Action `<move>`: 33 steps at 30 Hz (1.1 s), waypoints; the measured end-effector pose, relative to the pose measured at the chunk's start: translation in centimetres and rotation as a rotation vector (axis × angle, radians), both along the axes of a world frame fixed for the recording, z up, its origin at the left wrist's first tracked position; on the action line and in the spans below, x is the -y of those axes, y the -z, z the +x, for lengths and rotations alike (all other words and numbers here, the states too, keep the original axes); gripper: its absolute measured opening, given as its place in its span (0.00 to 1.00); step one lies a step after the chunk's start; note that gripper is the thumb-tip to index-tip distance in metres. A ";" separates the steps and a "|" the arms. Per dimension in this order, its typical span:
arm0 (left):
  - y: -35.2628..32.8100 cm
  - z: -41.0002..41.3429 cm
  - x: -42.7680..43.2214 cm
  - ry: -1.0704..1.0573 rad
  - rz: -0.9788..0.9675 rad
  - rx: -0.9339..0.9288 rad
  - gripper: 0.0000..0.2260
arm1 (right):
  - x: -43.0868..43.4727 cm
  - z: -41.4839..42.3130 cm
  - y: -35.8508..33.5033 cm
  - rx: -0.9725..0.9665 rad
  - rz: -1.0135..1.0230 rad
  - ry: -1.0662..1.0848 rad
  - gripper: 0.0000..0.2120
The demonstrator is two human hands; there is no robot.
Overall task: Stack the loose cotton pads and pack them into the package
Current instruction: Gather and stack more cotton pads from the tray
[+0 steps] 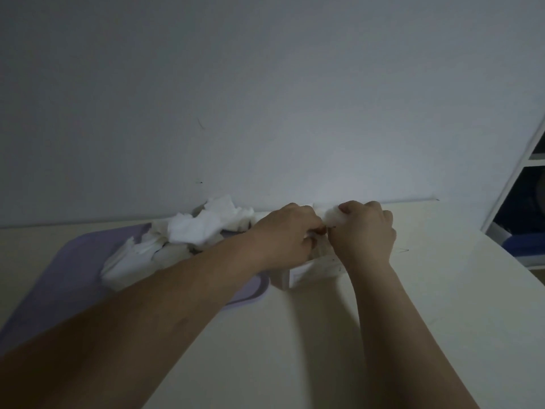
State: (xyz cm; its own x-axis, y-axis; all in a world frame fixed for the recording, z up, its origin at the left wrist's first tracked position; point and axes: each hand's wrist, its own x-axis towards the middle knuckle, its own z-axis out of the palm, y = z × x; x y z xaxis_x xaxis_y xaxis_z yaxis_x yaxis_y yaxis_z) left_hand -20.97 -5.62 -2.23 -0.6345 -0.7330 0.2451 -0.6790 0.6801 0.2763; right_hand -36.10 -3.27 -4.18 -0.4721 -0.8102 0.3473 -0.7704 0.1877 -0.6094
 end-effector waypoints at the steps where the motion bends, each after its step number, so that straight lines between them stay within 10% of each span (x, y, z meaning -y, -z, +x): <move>1: 0.0 0.1 -0.1 -0.012 0.006 -0.030 0.13 | 0.0 0.1 -0.1 -0.042 0.044 0.008 0.18; 7: 0.6 0.1 -0.6 -0.057 0.027 -0.141 0.12 | -0.4 -0.2 -1.6 -0.126 0.264 -0.027 0.11; 25: 1.9 3.1 -3.0 -0.110 -0.191 -0.181 0.10 | -1.8 -0.9 -3.0 0.168 -0.239 -0.061 0.13; 33: 1.0 2.7 -4.5 -0.152 -0.173 -0.085 0.12 | -2.2 2.3 -2.0 0.005 0.278 -0.307 0.20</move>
State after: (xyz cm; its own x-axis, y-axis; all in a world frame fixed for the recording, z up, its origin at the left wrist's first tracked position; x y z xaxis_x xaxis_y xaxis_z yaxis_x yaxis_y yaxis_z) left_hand -18.30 -1.15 -3.21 -0.4917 -0.7611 0.4230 -0.7564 0.6140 0.2255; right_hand -33.82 -1.08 -2.20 -0.1950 -0.9763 0.0938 -0.8135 0.1075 -0.5715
